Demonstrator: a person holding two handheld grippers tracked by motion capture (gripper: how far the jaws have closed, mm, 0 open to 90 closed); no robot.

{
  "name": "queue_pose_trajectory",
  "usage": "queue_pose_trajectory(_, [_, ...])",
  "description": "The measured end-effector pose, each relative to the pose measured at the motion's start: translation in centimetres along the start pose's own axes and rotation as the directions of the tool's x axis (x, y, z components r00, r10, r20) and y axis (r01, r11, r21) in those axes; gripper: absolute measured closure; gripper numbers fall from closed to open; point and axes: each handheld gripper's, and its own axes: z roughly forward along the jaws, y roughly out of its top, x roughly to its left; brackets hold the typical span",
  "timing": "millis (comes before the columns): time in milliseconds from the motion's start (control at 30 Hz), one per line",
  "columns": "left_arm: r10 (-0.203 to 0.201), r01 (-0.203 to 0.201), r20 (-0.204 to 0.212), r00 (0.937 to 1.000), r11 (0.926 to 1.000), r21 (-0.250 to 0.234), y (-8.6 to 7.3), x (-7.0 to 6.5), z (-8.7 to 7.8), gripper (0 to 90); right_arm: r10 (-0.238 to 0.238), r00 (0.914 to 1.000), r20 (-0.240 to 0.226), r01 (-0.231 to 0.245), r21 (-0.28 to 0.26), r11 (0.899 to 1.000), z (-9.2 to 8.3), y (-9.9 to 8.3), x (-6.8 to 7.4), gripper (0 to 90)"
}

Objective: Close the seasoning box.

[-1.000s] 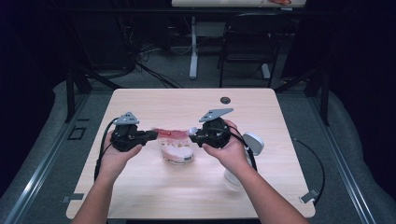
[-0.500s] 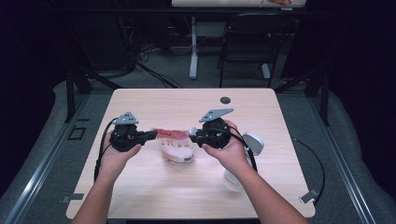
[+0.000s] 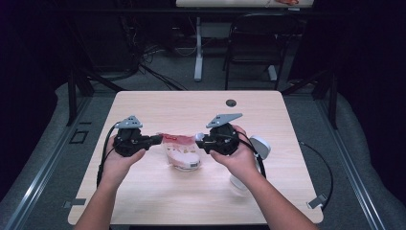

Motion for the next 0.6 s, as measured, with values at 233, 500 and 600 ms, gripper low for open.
queue_pose_trajectory(233, [0.008, -0.008, 0.011, 0.9999, 0.9999, 0.008, 0.0, -0.5, 0.1, 90.0, -0.012, 0.9999, -0.008, 0.012, 0.006, 1.0, -0.8, -0.5, 0.6, 68.8])
queue_pose_trajectory(500, [0.02, -0.021, 0.036, 0.9992, 0.9997, 0.015, 0.0, -1.2, 0.4, 90.0, -0.013, 0.9999, -0.008, 0.013, 0.004, 1.0, -1.7, -1.0, 0.6, 68.8])
queue_pose_trajectory(600, [0.025, -0.026, 0.047, 0.9986, 0.9994, 0.023, 0.0, -1.5, 0.5, 90.0, -0.007, 1.0, -0.007, 0.007, 0.002, 1.0, -2.0, -1.4, 0.6, 68.8])
